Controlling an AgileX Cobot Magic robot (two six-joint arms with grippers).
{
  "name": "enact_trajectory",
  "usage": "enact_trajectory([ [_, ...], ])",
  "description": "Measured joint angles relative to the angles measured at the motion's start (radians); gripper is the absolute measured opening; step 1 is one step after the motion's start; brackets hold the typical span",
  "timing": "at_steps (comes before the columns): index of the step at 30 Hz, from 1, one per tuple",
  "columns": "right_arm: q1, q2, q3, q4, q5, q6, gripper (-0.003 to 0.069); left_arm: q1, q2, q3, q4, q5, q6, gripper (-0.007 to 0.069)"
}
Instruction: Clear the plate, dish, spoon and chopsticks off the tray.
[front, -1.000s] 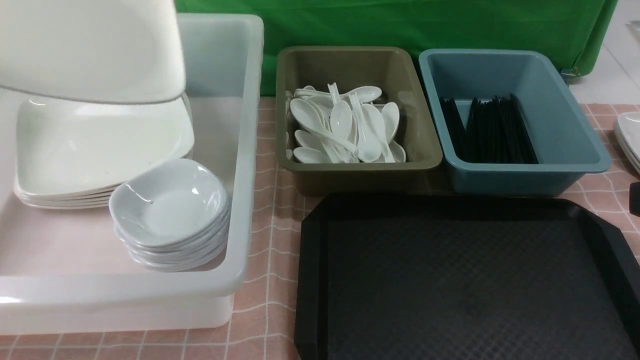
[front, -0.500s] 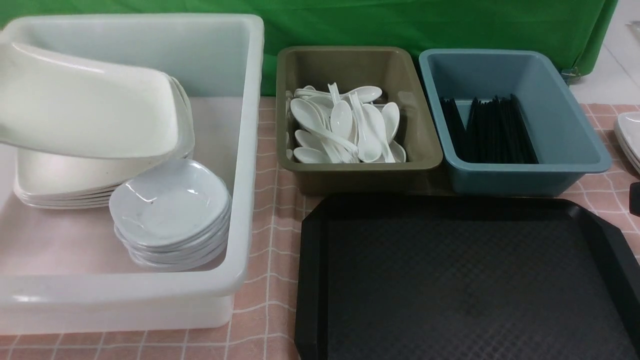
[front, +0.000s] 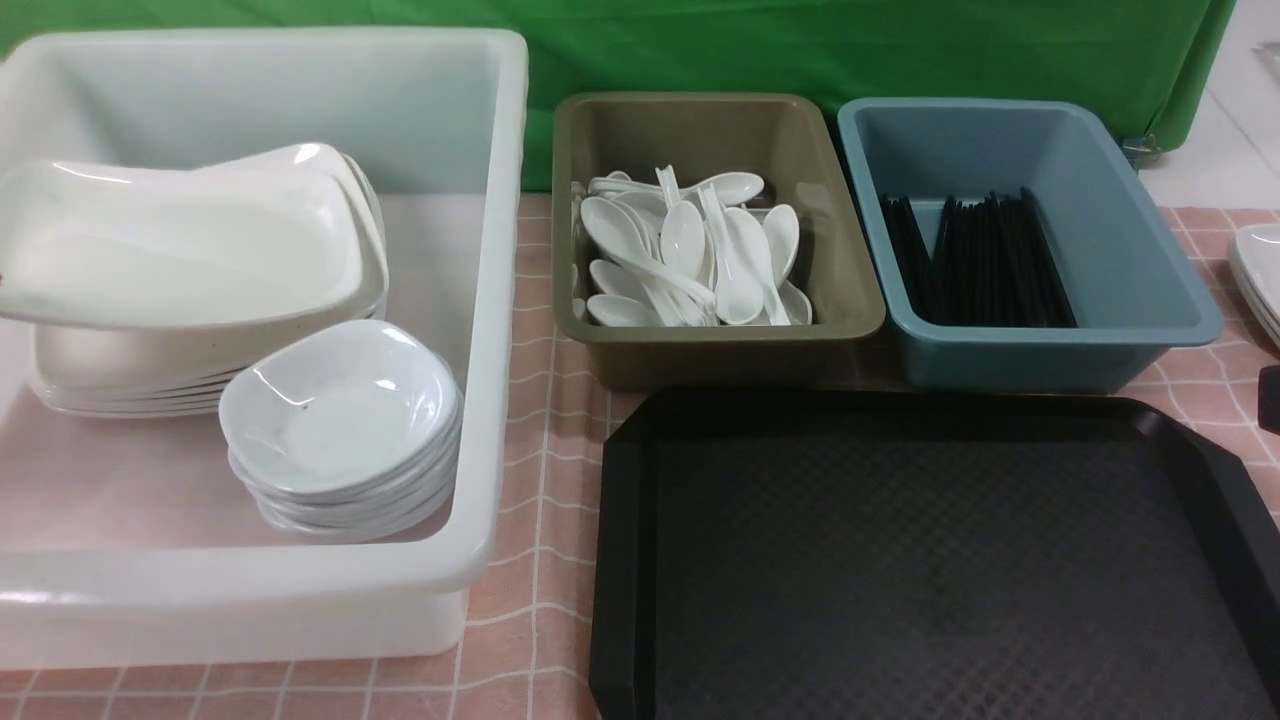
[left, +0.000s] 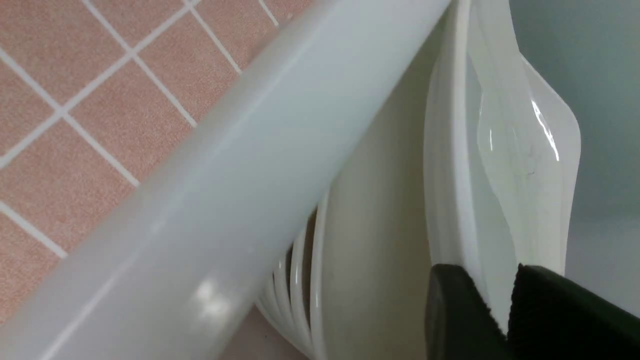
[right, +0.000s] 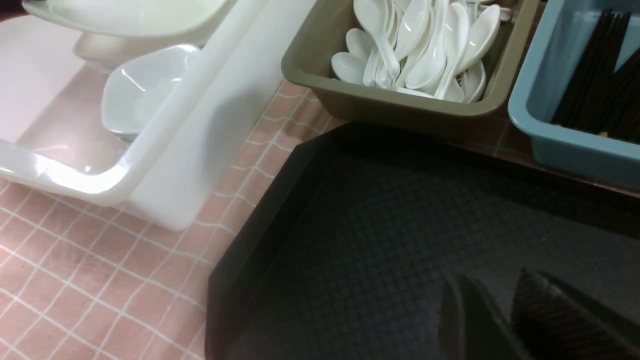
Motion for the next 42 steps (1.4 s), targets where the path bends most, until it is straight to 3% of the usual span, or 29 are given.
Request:
enact_trajectory([
  [6,0.0,0.0,0.0,0.0,0.017,0.0,0.0195,0.0,0.0,-0.009,0.088,0.099,0.016,0.0381],
  [13,0.0,0.0,0.0,0.001,0.036,0.0,0.0195,0.0,0.0,-0.021,0.221,0.142,0.008,0.0451],
  [16,0.0,0.0,0.0,0.001,0.049,0.0,0.019,0.0,0.0,-0.072,0.23,0.221,-0.001,0.0398],
  [20,0.0,0.0,-0.001,0.001,0.123,0.016,0.0097,-0.002,-0.005,-0.17,0.232,0.384,0.002,0.0195],
  [21,0.0,0.0,-0.001,0.001,0.129,0.018,0.0089,-0.004,-0.008,-0.174,0.232,0.399,0.002,0.0183],
  [23,0.0,0.0,-0.005,0.001,0.218,0.051,0.003,-0.037,-0.045,-0.21,0.233,0.455,0.009,0.0041],
  [27,0.021,-0.001,-0.004,-0.038,0.269,0.127,0.003,-0.126,-0.104,-0.219,0.233,0.471,0.011,0.0],
  [33,0.191,-0.077,0.002,-0.41,0.271,0.341,0.003,-0.406,-0.157,-0.222,0.358,0.49,0.011,-0.0007],
  [36,0.231,-0.154,0.027,-0.478,0.258,0.367,0.003,-0.491,-0.16,-0.222,0.424,0.491,-0.003,-0.0007],
  [39,0.25,-0.316,0.131,-0.5,0.057,0.399,0.003,-0.566,-0.16,-0.222,0.47,0.49,-0.018,-0.0007],
  [42,0.251,-0.46,0.301,-0.505,-0.274,0.407,0.003,-0.603,-0.16,-0.222,0.476,0.471,-0.02,-0.0007],
])
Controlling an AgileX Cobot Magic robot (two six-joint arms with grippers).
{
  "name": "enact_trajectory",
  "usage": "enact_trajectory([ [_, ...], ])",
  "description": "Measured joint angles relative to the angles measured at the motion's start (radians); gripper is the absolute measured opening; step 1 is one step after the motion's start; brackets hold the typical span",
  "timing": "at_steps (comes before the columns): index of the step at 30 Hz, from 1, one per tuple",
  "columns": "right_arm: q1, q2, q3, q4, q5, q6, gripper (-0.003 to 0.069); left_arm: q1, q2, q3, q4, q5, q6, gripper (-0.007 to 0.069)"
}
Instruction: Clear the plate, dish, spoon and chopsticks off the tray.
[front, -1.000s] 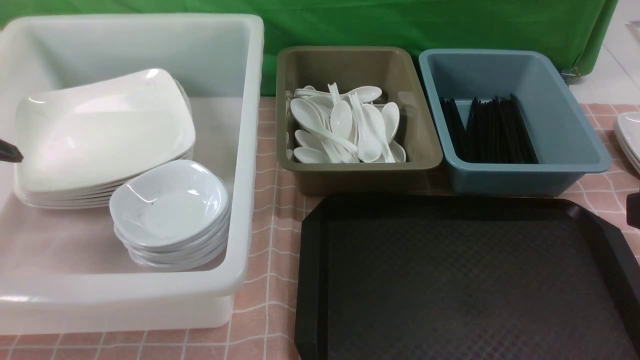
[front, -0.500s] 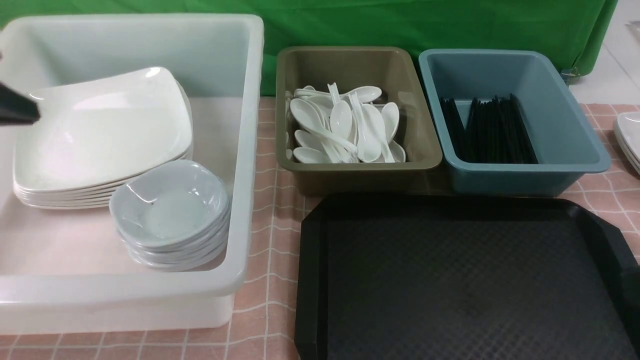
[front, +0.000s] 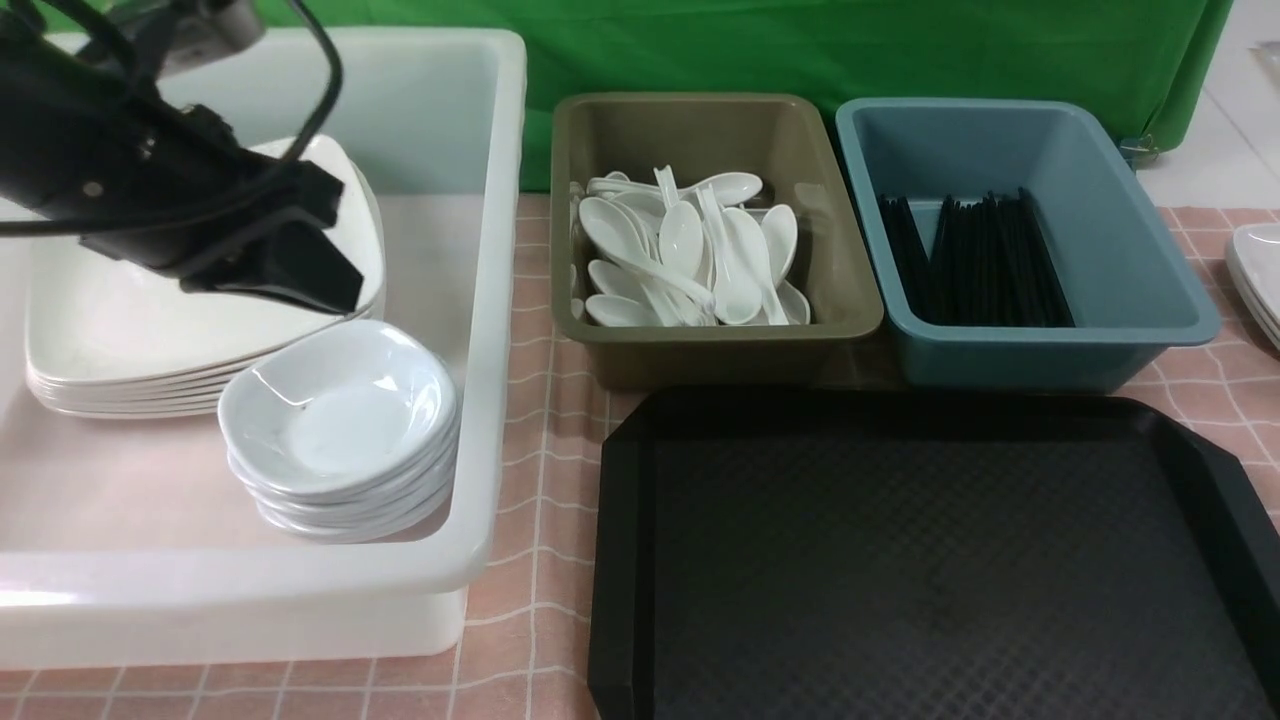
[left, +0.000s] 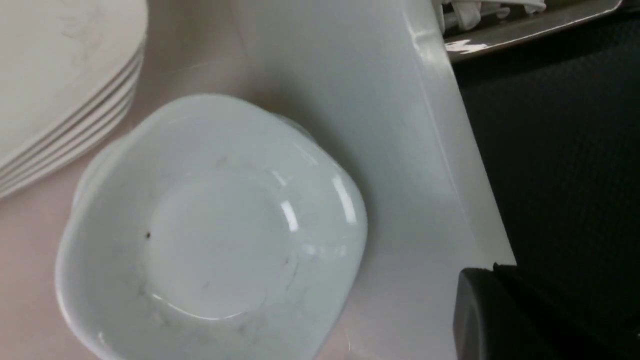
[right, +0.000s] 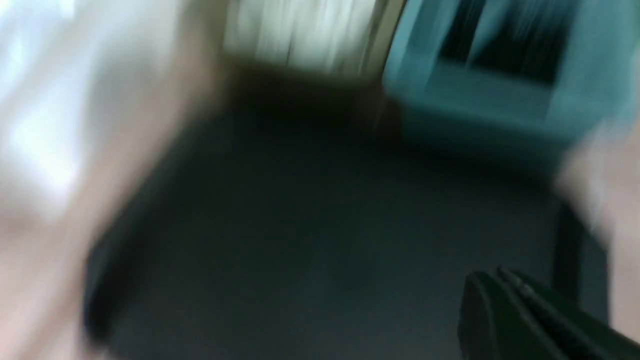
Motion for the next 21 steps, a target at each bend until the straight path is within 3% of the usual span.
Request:
enact_trajectory([
  [2,0.0,-0.062,0.088,-0.003,-0.153,0.0,0.003,-0.007,0.0,0.0,0.0,-0.009,0.0,-0.0007],
  [3,0.0,-0.104,0.18,-0.004,-0.309,0.0,0.003,-0.007,0.0,0.0,0.0,-0.018,0.0,-0.0006],
  [7,0.0,-0.138,0.309,-0.004,-0.535,0.0,0.003,-0.007,0.0,0.0,0.001,-0.033,0.0,-0.0004],
  [21,0.0,-0.141,0.354,-0.004,-0.516,0.001,0.0042,-0.007,0.0,0.0,0.004,-0.034,-0.002,-0.0003],
])
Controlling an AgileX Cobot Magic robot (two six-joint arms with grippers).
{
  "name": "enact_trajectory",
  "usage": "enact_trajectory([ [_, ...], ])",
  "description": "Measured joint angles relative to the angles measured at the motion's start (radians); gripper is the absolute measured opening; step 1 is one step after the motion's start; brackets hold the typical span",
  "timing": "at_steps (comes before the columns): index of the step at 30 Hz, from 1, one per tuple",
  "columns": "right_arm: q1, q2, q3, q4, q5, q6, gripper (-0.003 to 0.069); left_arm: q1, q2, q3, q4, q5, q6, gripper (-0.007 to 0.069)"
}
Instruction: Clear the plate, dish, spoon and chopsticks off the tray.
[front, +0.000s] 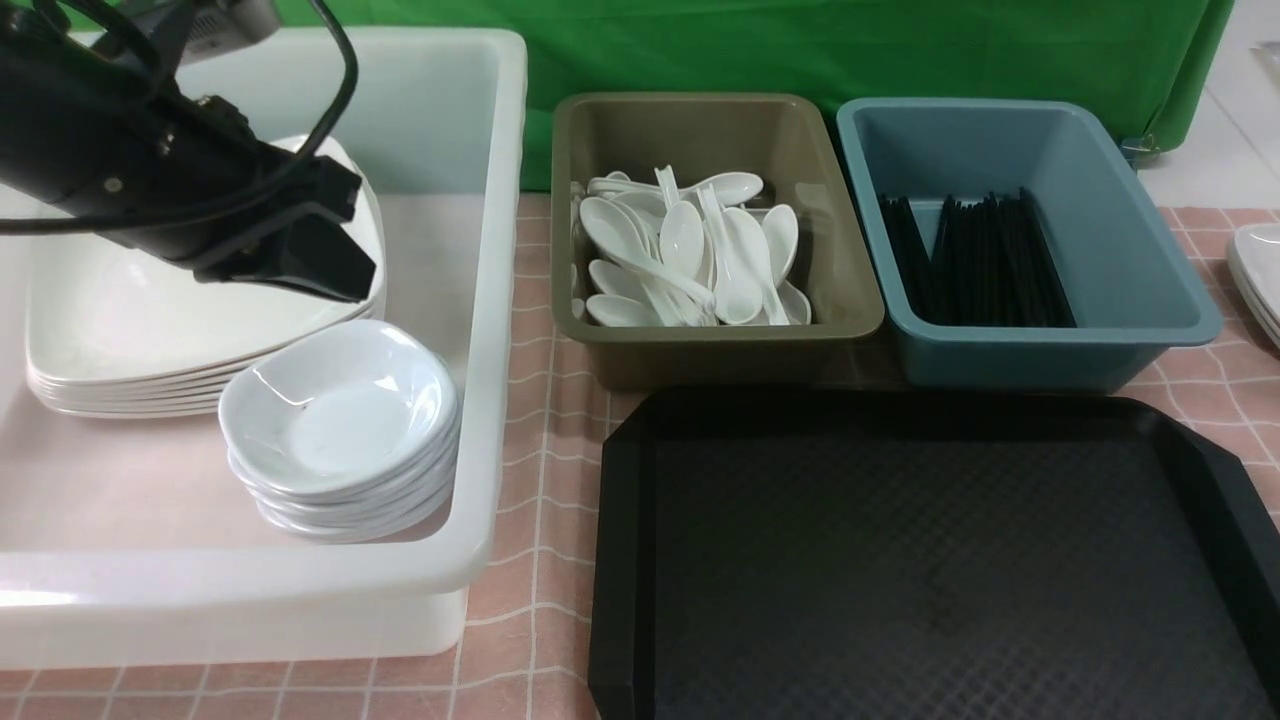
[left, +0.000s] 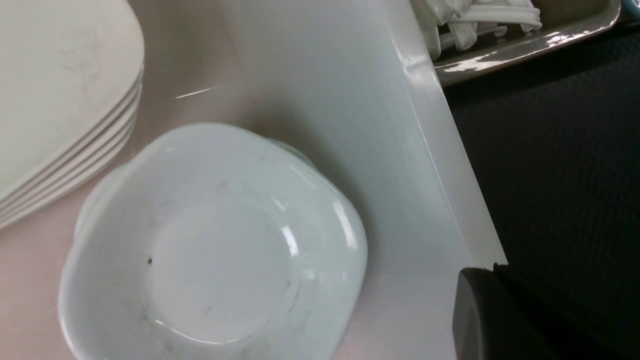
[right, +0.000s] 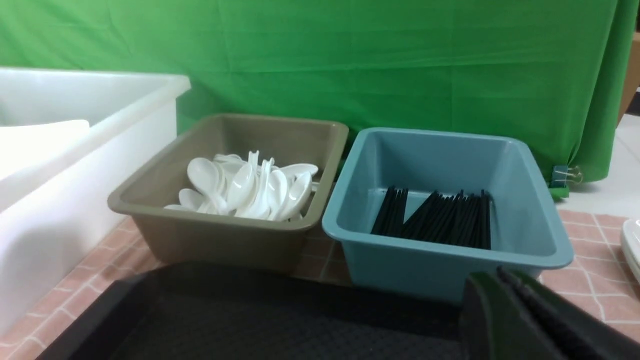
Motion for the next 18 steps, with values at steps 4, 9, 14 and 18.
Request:
enact_trajectory([
  [4,0.0,0.0,0.009,0.0,-0.004,0.0,0.0045,0.0,0.0,0.0,0.0,0.0,0.0,-0.0002],
  [9,-0.002,-0.034,0.089,-0.024,0.012,0.0,0.006,0.0,0.0,0.0,0.005,-0.002,0.0,-0.0003],
  [14,-0.043,-0.103,0.195,-0.08,0.088,0.0,0.0076,0.0,0.0,0.0,0.057,0.01,-0.044,0.0],
  [18,-0.097,-0.165,0.288,-0.08,0.104,0.003,0.0089,0.0,-0.002,0.0,0.06,0.046,-0.095,0.0],
])
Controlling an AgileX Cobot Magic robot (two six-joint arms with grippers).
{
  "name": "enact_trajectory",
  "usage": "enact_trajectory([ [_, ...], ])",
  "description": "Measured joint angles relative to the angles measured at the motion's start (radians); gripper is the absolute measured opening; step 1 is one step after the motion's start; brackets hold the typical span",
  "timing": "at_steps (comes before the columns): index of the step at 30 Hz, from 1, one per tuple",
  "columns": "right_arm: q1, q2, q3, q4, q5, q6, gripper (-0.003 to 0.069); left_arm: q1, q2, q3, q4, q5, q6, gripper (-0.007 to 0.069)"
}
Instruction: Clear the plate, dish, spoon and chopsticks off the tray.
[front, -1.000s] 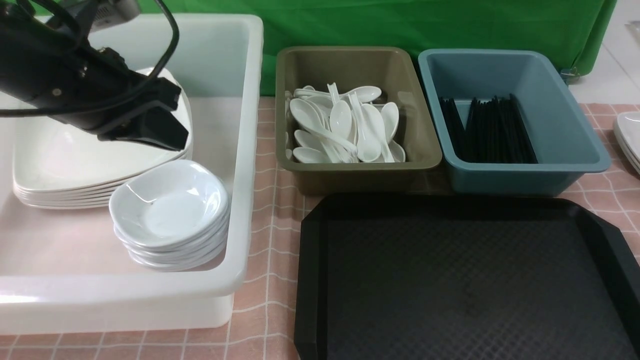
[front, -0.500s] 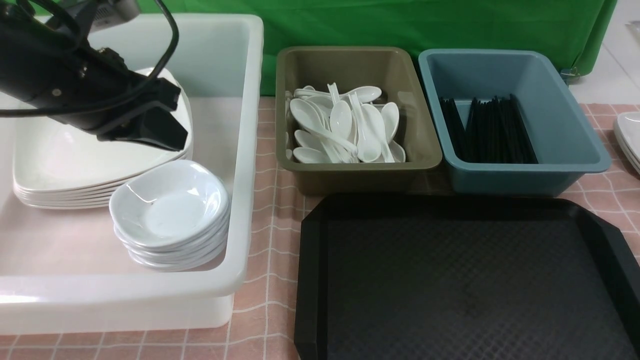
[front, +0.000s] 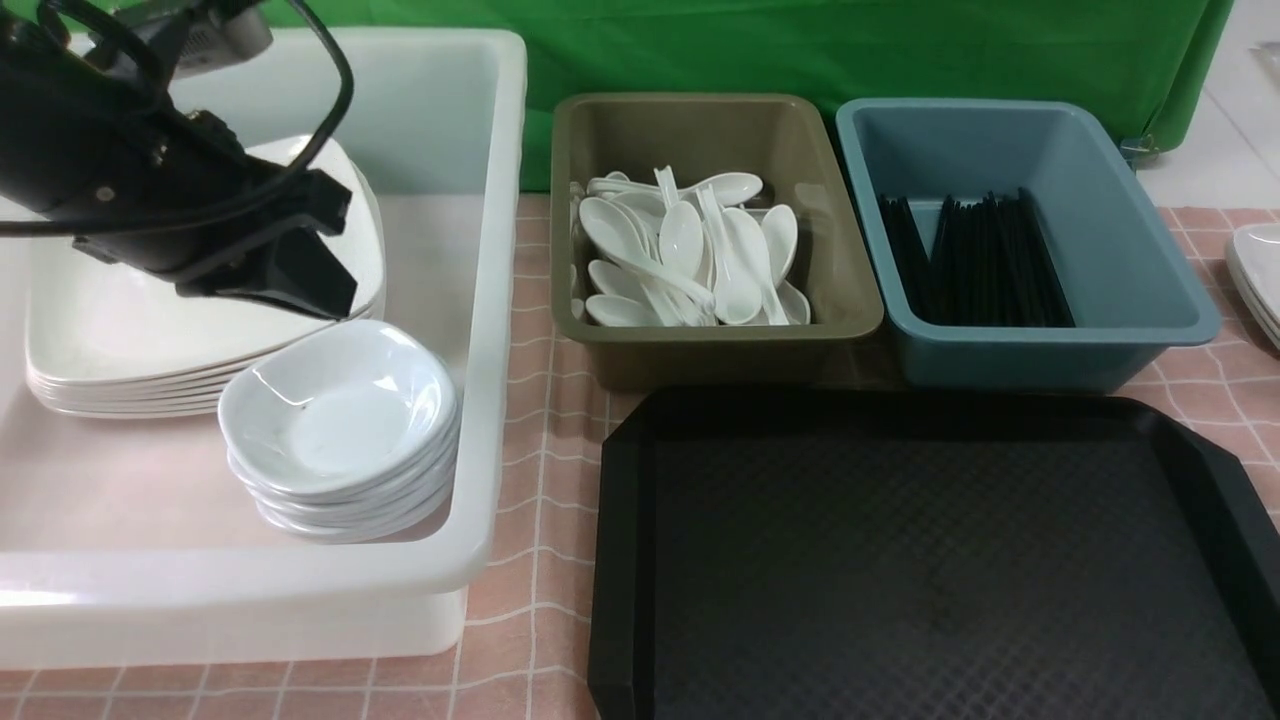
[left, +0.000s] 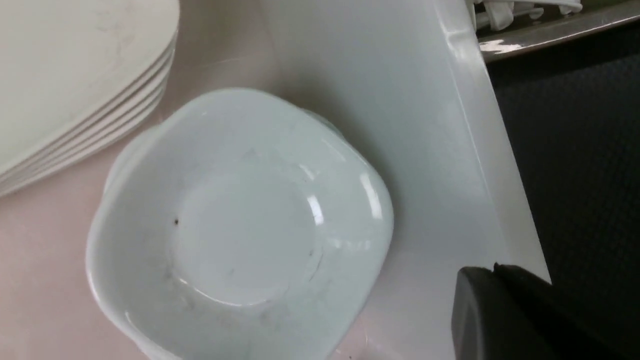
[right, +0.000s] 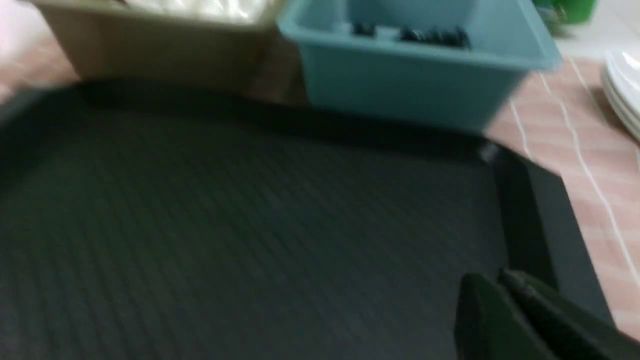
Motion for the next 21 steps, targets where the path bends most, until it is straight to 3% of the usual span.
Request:
enact_trajectory([
  [6,-0.015,-0.023,0.01,-0.007,-0.007,0.001,0.0108,0.0,-0.068,0.002,0.003,0.103,-0.036,0.0],
  [14,-0.015,-0.025,0.01,-0.007,-0.007,0.003,0.0123,0.0,-0.396,0.102,0.058,0.112,-0.02,0.0],
  [18,-0.015,-0.025,0.01,-0.007,-0.007,0.004,0.013,0.0,-0.603,0.279,0.074,0.008,-0.007,0.0],
  [21,-0.015,-0.025,0.01,-0.007,-0.007,0.004,0.0134,0.0,-0.782,0.463,0.072,-0.162,-0.007,0.0],
])
